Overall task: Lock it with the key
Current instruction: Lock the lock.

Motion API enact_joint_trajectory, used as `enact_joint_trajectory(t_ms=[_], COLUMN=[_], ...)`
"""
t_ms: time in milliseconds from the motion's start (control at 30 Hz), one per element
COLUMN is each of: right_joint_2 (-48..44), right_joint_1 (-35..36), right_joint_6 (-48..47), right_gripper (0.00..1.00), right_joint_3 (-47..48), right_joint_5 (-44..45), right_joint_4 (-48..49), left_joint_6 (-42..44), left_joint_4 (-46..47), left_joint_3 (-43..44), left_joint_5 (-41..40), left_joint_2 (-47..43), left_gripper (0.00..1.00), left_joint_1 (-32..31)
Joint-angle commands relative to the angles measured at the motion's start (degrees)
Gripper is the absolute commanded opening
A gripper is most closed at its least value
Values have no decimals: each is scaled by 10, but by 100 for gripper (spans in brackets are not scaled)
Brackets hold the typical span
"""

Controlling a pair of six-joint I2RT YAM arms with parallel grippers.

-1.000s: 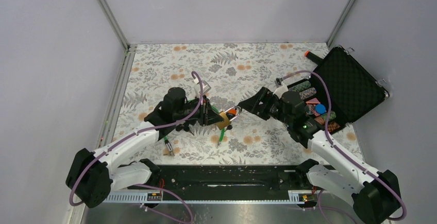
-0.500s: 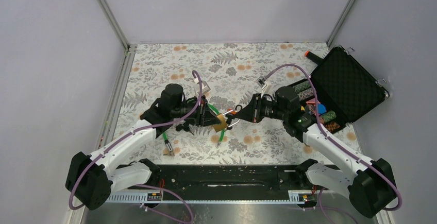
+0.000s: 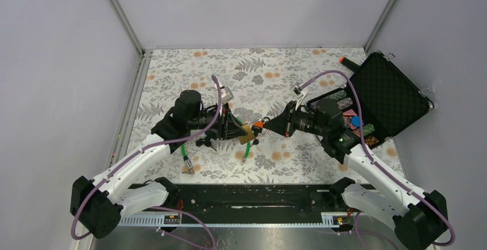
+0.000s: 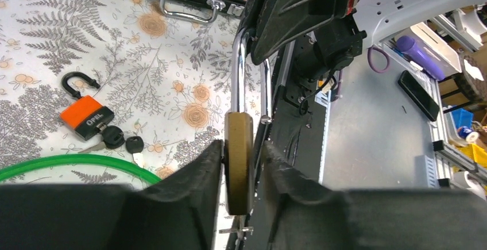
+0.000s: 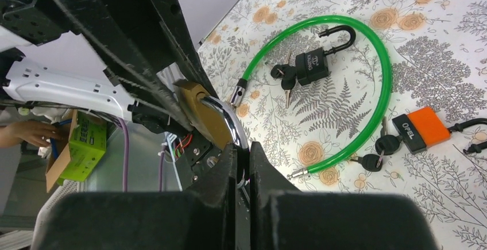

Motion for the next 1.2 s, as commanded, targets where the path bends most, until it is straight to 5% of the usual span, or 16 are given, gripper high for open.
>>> enact_joint_trajectory(t_ms=[0,67,167,433,700,800,1033,1167], right_joint_2=[-12,-21,-35,-63,-63,-60,-38,-31], right_joint_1=[-11,-11,-11,-11,-11,-11,-11,-11], right_joint_6=[72,115,150,189,292,329,414,440], right_gripper=[0,0,0,0,0,0,0,0], right_joint_3=[16,14,35,110,142,149,174,177], right_joint_5=[29,35,42,80,110,116,93,84], right_joint_4=[83,126,145,98,140,160,217,233], left_joint_6=[-113,-188,-252,-253,-254,-272,-268,-267], left_joint_4=[167,290,410,468,508,545,578,585], left_joint_3=[-8,-45,-77,-71,-41,-40,-38,-38], left_joint_5=[20,14,-18,-106,-99,-106,-121,-132], left_joint_2=[-17,-9,4,2,20,23,17,8], left_gripper=[48,70,82,90,91,86,41,28], left_joint_1=[2,1,0,-6,-22,-27,-30,-30])
